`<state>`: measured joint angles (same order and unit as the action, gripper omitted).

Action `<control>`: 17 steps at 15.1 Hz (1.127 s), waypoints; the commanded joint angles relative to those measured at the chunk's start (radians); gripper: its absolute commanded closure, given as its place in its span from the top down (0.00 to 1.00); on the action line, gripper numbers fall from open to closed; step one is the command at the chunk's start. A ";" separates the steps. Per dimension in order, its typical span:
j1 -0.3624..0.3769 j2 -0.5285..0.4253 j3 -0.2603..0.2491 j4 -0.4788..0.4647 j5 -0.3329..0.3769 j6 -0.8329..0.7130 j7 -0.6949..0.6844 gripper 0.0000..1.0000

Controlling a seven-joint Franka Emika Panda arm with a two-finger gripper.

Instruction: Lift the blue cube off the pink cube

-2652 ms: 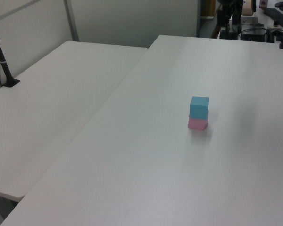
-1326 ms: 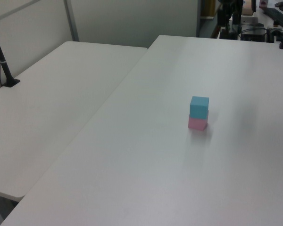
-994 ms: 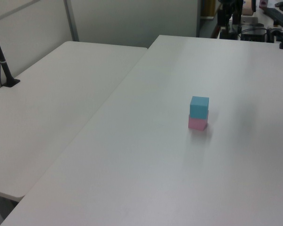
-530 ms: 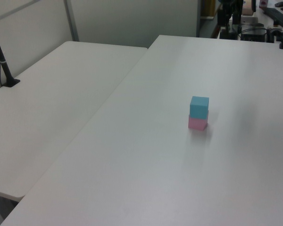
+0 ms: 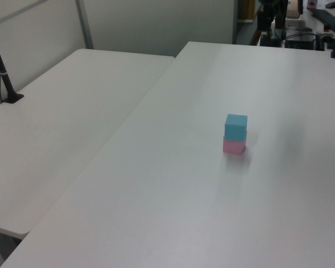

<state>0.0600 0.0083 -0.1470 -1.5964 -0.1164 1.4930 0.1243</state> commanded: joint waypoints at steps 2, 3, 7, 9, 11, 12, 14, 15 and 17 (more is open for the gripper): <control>0.012 0.002 0.001 0.007 0.004 -0.008 -0.018 1.00; 0.014 0.002 0.006 0.003 0.004 -0.008 -0.019 1.00; 0.053 0.038 0.017 -0.002 0.003 -0.005 -0.029 1.00; 0.080 0.074 0.015 -0.008 0.004 0.033 -0.035 1.00; 0.113 0.119 0.017 -0.007 0.007 0.082 -0.035 1.00; 0.136 0.140 0.017 0.001 0.020 0.099 -0.035 1.00; 0.176 0.154 0.017 0.000 0.050 0.156 -0.035 1.00; 0.210 0.166 0.017 -0.005 0.055 0.177 -0.034 1.00; 0.279 0.208 0.017 -0.005 0.067 0.188 -0.025 1.00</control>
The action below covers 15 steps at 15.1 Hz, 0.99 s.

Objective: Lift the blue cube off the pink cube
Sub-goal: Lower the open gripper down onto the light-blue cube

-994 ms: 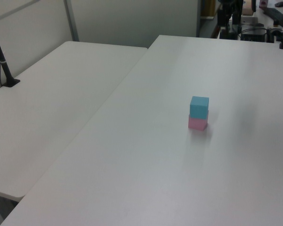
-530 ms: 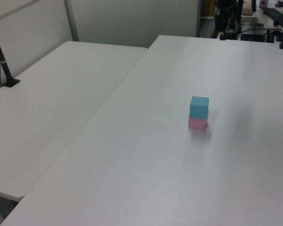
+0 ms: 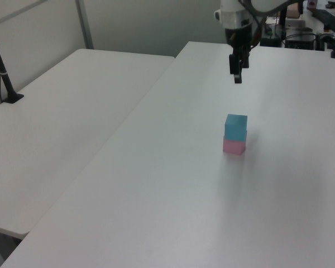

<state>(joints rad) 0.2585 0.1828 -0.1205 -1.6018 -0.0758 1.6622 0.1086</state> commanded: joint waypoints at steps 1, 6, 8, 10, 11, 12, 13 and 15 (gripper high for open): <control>0.100 0.052 -0.010 0.003 0.040 0.027 -0.006 1.00; 0.180 0.193 -0.011 0.000 0.041 0.116 0.040 1.00; 0.194 0.214 -0.011 -0.003 0.036 0.123 0.052 1.00; 0.192 0.201 -0.019 -0.001 0.036 0.107 0.036 0.83; 0.186 0.182 -0.021 -0.001 0.036 0.091 0.017 0.73; 0.183 0.170 -0.024 -0.001 0.037 0.074 -0.007 0.70; 0.182 0.161 -0.030 -0.001 0.037 0.053 -0.030 0.70; 0.182 0.159 -0.044 -0.001 0.039 0.034 -0.037 0.77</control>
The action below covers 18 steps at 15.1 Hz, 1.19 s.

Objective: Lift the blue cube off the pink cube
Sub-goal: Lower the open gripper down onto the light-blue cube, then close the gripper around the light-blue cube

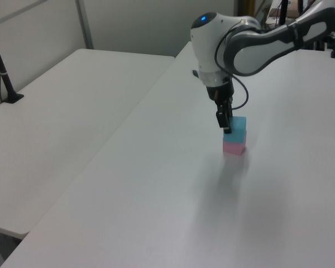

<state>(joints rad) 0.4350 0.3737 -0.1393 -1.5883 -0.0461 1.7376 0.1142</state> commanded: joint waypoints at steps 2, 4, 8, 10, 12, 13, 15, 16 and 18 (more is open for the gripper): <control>0.005 -0.032 -0.026 -0.013 0.011 -0.041 -0.030 1.00; 0.005 -0.036 -0.026 -0.009 0.011 -0.046 -0.030 1.00; 0.005 -0.062 -0.034 -0.012 0.015 -0.110 -0.050 1.00; -0.001 -0.059 -0.032 -0.019 0.015 -0.104 -0.051 1.00; -0.015 -0.056 -0.032 -0.038 0.015 -0.099 -0.051 1.00; -0.015 -0.050 -0.031 -0.039 0.015 -0.090 -0.050 1.00; -0.013 -0.024 -0.025 -0.039 0.015 -0.050 -0.034 1.00; -0.013 -0.019 -0.022 -0.042 0.015 -0.035 -0.025 1.00; -0.006 -0.006 -0.019 -0.047 0.015 -0.007 0.008 1.00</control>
<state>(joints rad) 0.4176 0.3576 -0.1599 -1.6145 -0.0437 1.6768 0.0895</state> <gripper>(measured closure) 0.000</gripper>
